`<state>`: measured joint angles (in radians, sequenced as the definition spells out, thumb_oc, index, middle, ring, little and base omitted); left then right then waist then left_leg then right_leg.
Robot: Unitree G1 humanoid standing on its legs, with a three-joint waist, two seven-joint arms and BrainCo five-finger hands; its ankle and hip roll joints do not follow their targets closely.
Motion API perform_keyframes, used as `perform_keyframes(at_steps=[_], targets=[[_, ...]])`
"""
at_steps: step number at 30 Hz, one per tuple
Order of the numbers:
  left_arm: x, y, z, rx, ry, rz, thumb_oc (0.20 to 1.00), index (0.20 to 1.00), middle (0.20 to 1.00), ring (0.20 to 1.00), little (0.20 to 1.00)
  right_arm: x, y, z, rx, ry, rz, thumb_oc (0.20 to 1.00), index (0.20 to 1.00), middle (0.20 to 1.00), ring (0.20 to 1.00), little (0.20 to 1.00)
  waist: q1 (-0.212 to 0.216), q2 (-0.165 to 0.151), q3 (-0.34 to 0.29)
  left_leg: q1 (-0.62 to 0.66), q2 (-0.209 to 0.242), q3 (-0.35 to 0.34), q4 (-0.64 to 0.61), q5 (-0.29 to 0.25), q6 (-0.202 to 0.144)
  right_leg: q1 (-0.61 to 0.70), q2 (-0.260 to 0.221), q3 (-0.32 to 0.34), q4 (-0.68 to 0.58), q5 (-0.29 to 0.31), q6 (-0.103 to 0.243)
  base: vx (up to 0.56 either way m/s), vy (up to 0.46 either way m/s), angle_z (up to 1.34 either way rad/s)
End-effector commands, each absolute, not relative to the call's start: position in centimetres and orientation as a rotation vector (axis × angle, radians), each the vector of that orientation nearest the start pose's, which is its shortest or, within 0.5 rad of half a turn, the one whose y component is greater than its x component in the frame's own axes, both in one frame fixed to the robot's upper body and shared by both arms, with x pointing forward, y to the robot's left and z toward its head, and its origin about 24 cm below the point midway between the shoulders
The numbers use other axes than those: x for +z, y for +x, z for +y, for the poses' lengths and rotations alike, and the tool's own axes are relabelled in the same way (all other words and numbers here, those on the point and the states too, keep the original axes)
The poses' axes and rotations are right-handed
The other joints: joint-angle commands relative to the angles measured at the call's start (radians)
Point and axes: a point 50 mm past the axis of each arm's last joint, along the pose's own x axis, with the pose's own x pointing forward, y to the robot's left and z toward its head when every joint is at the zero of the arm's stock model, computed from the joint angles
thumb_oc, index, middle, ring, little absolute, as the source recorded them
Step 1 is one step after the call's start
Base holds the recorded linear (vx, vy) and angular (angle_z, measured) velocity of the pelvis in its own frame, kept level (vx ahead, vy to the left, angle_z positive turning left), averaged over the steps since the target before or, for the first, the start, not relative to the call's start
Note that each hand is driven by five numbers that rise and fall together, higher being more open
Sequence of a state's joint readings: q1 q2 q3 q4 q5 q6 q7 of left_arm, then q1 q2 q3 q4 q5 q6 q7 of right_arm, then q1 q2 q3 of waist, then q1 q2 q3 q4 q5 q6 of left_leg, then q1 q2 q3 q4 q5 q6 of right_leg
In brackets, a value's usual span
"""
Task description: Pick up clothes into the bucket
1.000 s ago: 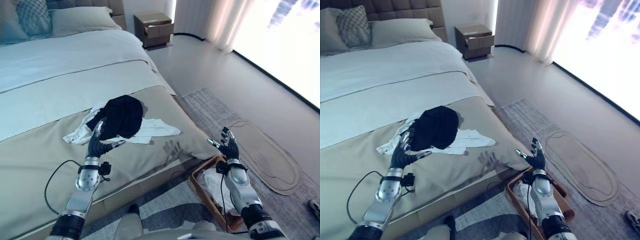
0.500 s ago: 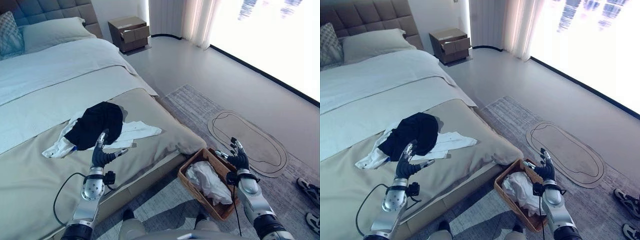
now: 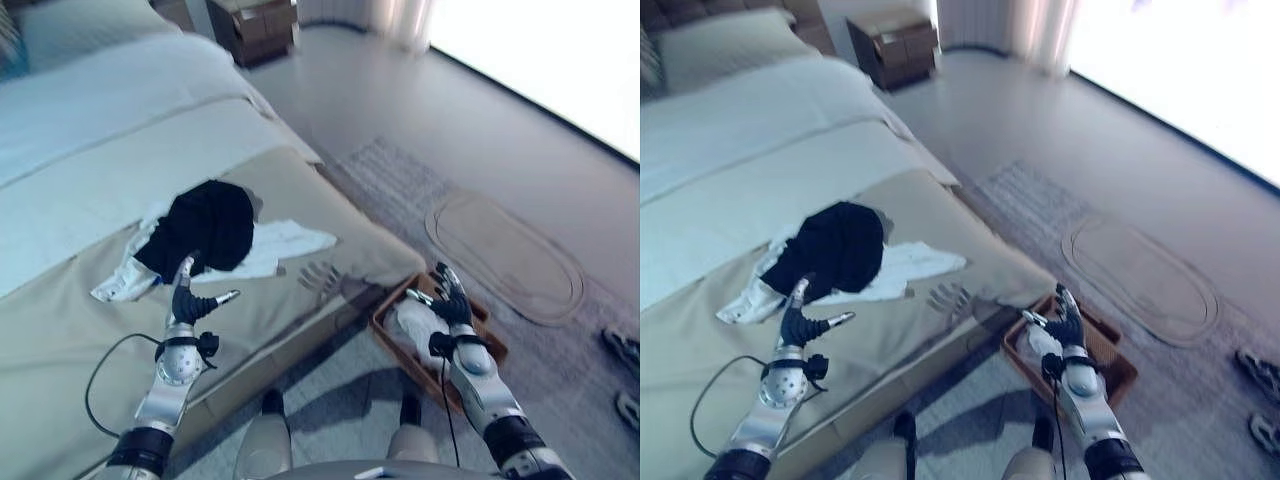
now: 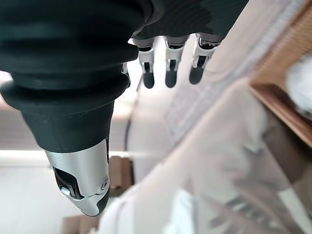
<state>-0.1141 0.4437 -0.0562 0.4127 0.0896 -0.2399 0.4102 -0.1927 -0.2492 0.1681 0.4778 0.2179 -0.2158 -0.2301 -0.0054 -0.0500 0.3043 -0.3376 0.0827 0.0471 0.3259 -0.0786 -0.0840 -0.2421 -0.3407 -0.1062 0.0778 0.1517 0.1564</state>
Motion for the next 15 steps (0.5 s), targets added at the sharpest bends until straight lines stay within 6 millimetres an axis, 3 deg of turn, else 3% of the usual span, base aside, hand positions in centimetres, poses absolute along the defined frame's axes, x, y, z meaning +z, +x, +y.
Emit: perform_keyframes(at_steps=[1, 10, 15], targets=[[6.1, 27.2, 26.6, 0.462, 0.610, -0.194, 1.000, 1.000, 1.000, 1.000, 1.000, 4.5, 29.5, -18.4, -0.123, -0.093, -0.111, 1.000, 1.000, 1.000, 1.000, 1.000, 0.022, -0.017, 0.064, 0.001, -0.003, -0.013, -0.037, 0.050, 0.028, 0.026, 0.023, -0.031, 0.131, -0.129, 0.042, -0.11, 0.059, -0.17], [12.9, 30.4, 28.4, 0.678, 0.699, -0.422, 1.000, 1.000, 1.000, 1.000, 1.000, 8.2, 31.3, -16.9, -0.099, -0.123, -0.263, 1.000, 1.000, 1.000, 1.000, 1.000, 0.015, -0.060, 0.194, -0.194, 0.006, -0.023, 0.059, 0.042, 0.024, -0.152, 0.008, -0.055, 0.202, -0.114, 0.047, -0.07, 0.041, -0.15], [16.6, 31.3, 28.8, 0.780, 0.689, -0.550, 1.000, 1.000, 1.000, 1.000, 1.000, 9.5, 31.7, -17.4, -0.159, -0.103, -0.318, 1.000, 1.000, 1.000, 1.000, 1.000, 0.004, -0.072, 0.216, -0.301, 0.003, -0.035, 0.089, 0.042, 0.020, -0.240, 0.003, -0.061, 0.216, -0.106, 0.050, -0.03, 0.019, 0.05]])
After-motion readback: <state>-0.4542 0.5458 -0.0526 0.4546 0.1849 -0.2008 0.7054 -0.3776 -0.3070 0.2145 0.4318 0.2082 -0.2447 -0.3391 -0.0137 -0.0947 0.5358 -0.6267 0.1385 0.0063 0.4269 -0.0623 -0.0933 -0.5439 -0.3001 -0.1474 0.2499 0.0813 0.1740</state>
